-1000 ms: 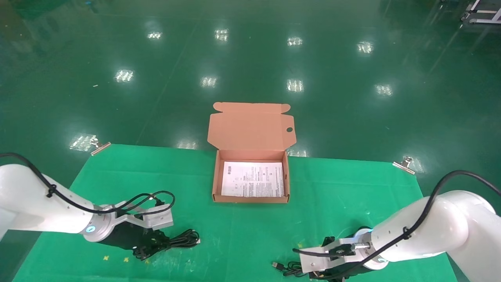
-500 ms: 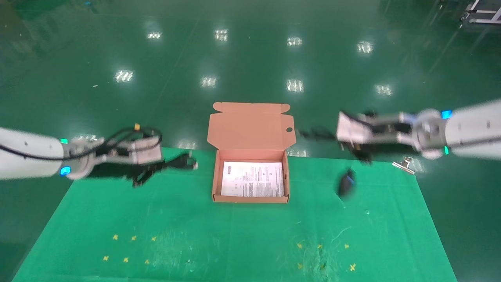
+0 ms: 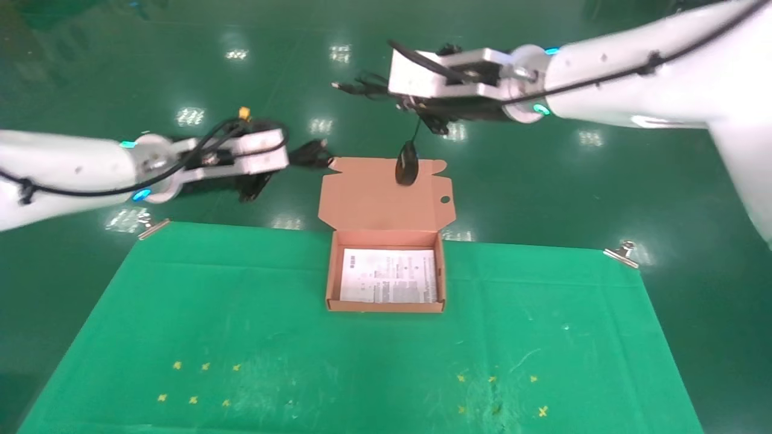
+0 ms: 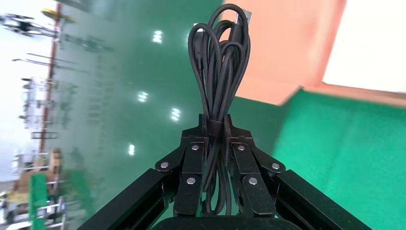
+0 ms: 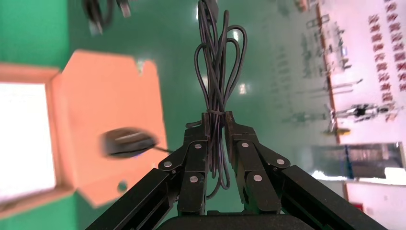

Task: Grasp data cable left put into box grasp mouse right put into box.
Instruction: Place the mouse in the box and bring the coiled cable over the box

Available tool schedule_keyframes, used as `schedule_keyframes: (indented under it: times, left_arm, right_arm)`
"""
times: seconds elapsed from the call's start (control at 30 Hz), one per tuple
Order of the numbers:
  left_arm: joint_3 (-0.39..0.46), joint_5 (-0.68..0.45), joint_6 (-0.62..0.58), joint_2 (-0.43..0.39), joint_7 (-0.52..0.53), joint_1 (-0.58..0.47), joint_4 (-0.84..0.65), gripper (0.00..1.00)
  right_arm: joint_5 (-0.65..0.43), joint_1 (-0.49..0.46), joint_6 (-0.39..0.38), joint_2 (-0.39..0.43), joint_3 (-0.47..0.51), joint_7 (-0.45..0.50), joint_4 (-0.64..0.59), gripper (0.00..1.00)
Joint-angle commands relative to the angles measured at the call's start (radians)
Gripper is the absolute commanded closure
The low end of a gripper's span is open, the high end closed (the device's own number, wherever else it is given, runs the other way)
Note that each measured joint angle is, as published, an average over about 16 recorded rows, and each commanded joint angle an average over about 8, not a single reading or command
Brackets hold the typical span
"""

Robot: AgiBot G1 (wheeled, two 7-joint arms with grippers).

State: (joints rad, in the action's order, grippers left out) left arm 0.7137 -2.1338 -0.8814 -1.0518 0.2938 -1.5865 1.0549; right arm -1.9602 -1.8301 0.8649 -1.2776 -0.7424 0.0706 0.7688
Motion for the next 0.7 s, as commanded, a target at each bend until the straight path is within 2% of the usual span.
schedule_keyframes:
  times: [0.03, 0.23, 0.7]
  left_arm:
    - [-0.001, -0.022, 0.016, -0.013, 0.017, -0.009, 0.003, 1.00]
    - [-0.001, -0.048, 0.030, -0.011, 0.026, -0.014, 0.029, 1.00]
    - [0.008, -0.131, -0.002, 0.055, 0.067, 0.006, 0.032, 1.00]
  right_arm:
    - [0.021, -0.025, -0.029, -0.049, 0.005, -0.048, -0.068, 1.00]
    - [0.088, -0.057, -0.025, -0.080, -0.006, -0.133, -0.129, 1.00]
    - [0.166, -0.040, -0.082, -0.082, -0.097, -0.139, -0.134, 1.00]
